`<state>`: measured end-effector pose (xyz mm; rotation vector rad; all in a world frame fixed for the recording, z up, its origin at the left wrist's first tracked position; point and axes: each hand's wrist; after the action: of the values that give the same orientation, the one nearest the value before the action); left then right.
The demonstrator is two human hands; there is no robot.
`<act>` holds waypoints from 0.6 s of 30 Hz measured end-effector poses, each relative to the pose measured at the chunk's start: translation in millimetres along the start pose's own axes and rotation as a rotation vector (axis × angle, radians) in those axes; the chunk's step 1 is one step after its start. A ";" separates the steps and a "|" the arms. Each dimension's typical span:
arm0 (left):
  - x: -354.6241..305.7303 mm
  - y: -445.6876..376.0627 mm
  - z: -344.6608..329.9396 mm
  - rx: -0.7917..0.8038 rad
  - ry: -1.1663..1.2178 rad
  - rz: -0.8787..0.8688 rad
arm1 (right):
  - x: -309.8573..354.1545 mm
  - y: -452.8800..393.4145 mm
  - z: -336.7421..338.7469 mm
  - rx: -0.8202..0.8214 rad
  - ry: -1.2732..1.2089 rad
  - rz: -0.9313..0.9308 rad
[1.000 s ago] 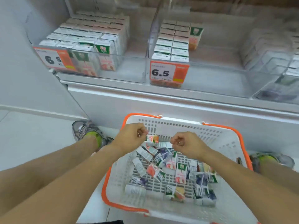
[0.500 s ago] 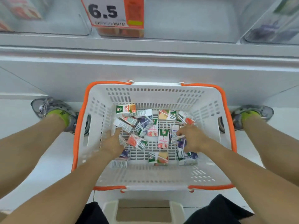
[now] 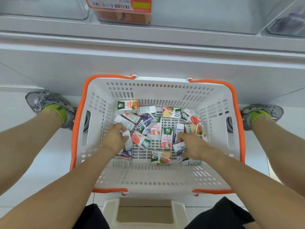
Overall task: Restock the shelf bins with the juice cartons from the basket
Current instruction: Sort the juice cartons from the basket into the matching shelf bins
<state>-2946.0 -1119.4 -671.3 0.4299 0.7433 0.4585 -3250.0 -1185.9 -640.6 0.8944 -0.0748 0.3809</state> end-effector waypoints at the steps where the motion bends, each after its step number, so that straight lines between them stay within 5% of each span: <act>1: -2.0 1.7 0.6 0.009 0.042 0.014 | 3.8 2.0 0.2 0.001 0.008 -0.003; 7: -22.9 2.0 18.5 -0.007 0.330 0.217 | 26.1 8.8 23.6 -0.062 -0.261 -0.049; 10: -48.5 8.3 42.4 0.162 0.701 0.345 | 41.9 18.2 55.3 -0.116 -0.459 -0.038; 13: -77.9 20.2 69.9 0.267 0.812 0.297 | 56.0 34.1 93.0 -0.195 -0.594 -0.007; 18: -129.6 40.7 121.6 0.283 0.664 0.090 | 69.8 73.4 148.1 -0.252 -0.953 0.010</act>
<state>-2952.1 -1181.0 -499.8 0.5847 1.4459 0.5912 -3197.1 -1238.5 -477.4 0.7584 -0.9819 -0.0761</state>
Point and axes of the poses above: each hand's wrist, its own y-axis away from the middle knuckle, its own z-axis out of the back of the hand, x = y × z, and after that the axes turned 4 degrees about y, right-handed
